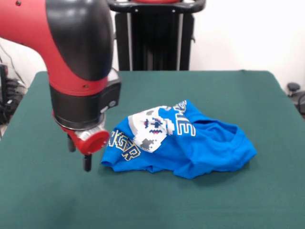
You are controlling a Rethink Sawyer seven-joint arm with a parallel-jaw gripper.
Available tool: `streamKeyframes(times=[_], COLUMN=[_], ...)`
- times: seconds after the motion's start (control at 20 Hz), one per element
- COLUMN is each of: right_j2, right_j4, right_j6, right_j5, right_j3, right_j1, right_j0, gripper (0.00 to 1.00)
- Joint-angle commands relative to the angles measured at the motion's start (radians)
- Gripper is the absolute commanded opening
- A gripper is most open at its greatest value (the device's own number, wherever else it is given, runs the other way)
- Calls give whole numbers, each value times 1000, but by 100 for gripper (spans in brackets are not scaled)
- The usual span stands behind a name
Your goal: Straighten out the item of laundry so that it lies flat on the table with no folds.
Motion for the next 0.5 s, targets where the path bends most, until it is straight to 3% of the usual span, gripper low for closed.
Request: streamKeyframes(times=[0.05, 0.2, 0.5], right_j2=[45, 84, 74], right_j4=[55, 104, 118], right_j6=[180, 208, 239], right_j5=[139, 77, -92], right_j3=[-91, -4, 124], right_j1=[42, 42, 74], right_j0=[56, 44, 77], gripper=[100, 100, 100])
